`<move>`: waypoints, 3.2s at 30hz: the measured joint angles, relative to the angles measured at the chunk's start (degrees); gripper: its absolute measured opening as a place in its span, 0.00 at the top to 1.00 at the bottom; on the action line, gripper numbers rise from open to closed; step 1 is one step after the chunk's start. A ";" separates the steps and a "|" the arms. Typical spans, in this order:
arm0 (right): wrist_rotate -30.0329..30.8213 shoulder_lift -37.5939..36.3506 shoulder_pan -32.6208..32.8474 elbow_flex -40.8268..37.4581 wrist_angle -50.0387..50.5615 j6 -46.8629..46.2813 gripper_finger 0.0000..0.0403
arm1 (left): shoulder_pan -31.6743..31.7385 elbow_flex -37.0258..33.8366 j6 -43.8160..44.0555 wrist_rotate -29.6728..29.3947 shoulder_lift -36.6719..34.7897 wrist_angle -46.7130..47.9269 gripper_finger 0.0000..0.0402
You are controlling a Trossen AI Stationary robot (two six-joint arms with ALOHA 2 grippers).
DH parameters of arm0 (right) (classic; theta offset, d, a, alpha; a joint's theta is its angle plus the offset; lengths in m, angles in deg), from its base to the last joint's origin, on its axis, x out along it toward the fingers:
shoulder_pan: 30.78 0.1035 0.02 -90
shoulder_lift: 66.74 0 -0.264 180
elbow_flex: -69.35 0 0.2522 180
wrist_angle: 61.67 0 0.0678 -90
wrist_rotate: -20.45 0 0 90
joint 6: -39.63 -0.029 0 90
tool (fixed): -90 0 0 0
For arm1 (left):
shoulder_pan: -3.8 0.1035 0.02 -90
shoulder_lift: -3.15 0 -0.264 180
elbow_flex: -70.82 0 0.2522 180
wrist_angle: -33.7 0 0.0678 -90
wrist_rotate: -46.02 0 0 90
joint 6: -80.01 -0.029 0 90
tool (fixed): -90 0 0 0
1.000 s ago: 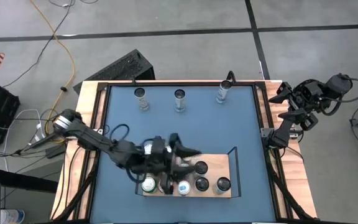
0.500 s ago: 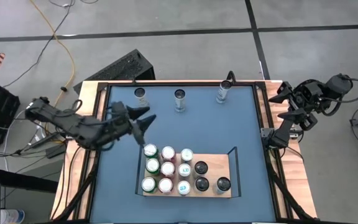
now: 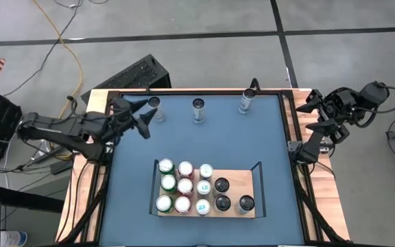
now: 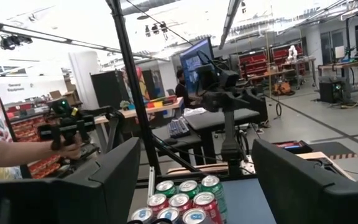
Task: Place canned beverage on shelf
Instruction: Put the white-yellow soda can on the shelf aligned with the other white-yellow soda cans
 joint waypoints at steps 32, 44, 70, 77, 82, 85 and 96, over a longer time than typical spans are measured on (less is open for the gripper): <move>15.18 0.00 0.01 0.00 0.23 -1.22 0.25 | 51.31 -0.55 -17.82 52.28 6.03 13.60 0.25; 20.72 0.02 0.00 0.00 0.04 -3.04 0.25 | 52.52 -23.51 -10.90 51.91 -4.33 -11.56 0.26; 22.51 0.10 0.00 0.00 4.72 -2.96 0.25 | 51.49 -25.78 -6.92 49.95 11.27 -16.01 0.26; 22.49 0.08 0.01 0.00 4.76 -3.02 0.25 | 49.40 -25.81 -9.96 44.04 13.57 -16.14 0.27; 22.49 0.08 0.02 0.00 4.76 -3.04 0.25 | 49.26 -25.81 -10.23 41.65 13.57 -16.91 0.37; 22.49 0.08 0.02 0.00 4.74 -3.12 0.25 | 49.22 -25.45 -9.57 43.11 13.57 -16.87 0.41; 22.82 0.08 0.02 0.00 5.16 -3.18 0.25 | 44.40 -14.72 -3.23 45.87 13.57 -14.55 0.41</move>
